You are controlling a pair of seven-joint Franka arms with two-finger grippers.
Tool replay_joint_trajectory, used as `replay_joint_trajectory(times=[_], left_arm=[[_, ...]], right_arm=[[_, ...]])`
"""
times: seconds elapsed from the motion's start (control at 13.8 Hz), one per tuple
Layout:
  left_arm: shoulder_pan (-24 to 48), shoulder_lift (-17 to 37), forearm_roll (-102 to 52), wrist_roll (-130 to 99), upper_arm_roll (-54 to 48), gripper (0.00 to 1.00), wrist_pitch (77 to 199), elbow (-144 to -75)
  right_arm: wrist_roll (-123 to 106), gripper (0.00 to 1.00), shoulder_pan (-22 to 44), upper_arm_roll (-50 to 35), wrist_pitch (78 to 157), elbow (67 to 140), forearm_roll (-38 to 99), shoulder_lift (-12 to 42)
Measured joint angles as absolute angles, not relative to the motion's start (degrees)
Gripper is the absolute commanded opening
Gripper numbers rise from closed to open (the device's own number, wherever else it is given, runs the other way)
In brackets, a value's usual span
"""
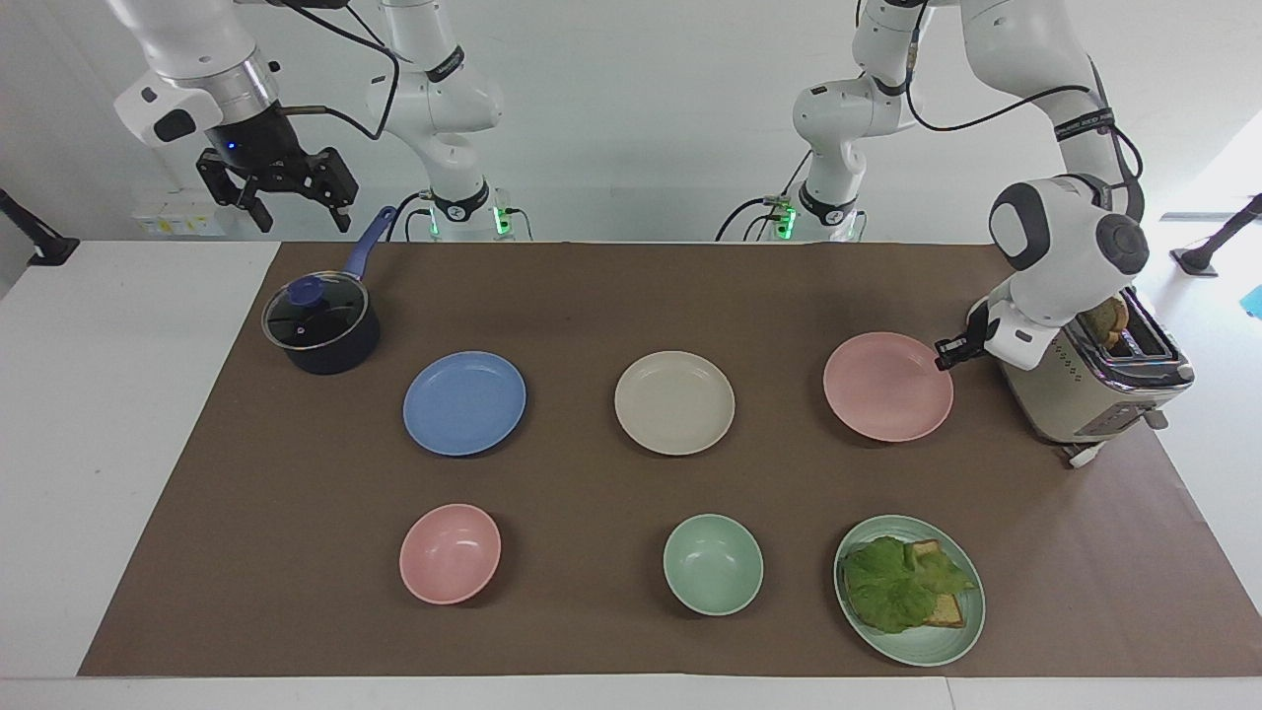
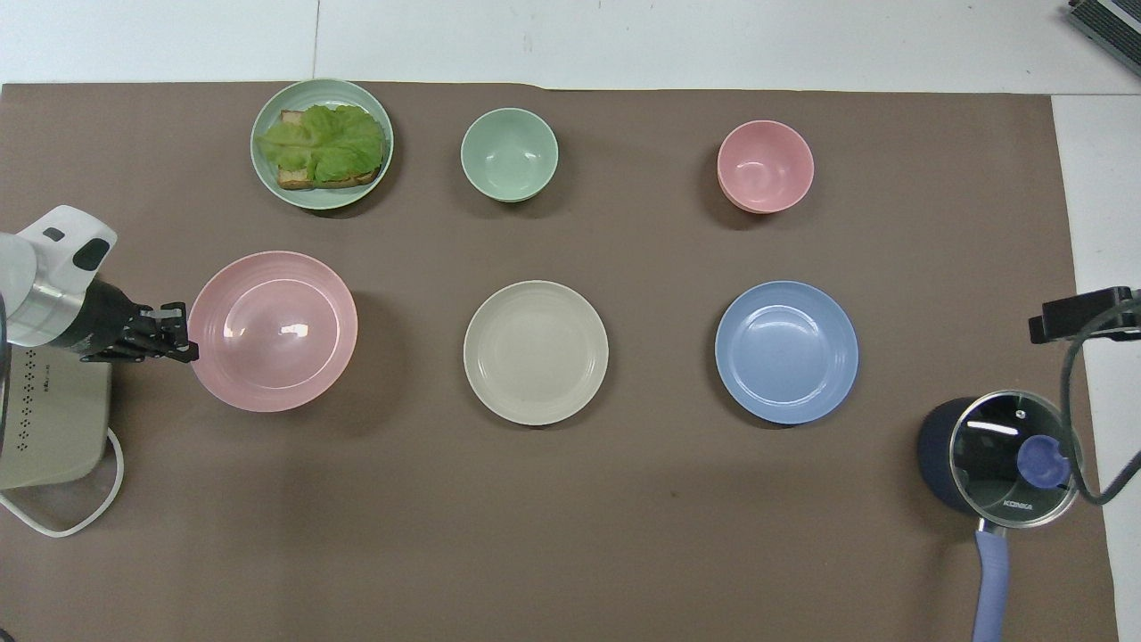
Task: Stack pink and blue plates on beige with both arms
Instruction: 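Carry the pink plate with the left gripper onto the beige plate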
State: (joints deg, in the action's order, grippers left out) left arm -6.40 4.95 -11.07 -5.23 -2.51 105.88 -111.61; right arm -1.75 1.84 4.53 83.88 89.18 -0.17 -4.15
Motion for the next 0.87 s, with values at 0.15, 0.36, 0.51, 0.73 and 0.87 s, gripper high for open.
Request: replay_joint_trajectory(times=[0.15,0.36,0.51,0.73,0.87], left_arm=[[-2.9,5.0,-14.4,-9.4,-2.8,0.0,106.0,-111.5],[6.1,5.1,-16.8,-18.0,-3.2,0.0,109.0,-111.7],[11.6,5.2,-17.5,-23.0,-3.3,0.0,110.9,-111.9],[18.8,5.1,-17.6,-28.6,-3.4,0.0,114.9,-113.3],[22.5,5.2,-17.6,-31.4,-3.4,0.0,119.5,-115.7]], right_arm=[[-1.7,1.0,1.8,4.5,83.9,89.2,-0.2,-4.2],[-1.7,1.0,1.8,4.5,83.9,89.2,-0.2,-4.2],[-1.7,1.0,1.8,4.5,83.7,89.2,-0.2,-4.2],[-1.7,1.0,1.8,4.5,83.6,89.2,-0.2,-4.2],[-1.7,1.0,1.8,4.5,83.5,89.2,-0.2,-4.2]])
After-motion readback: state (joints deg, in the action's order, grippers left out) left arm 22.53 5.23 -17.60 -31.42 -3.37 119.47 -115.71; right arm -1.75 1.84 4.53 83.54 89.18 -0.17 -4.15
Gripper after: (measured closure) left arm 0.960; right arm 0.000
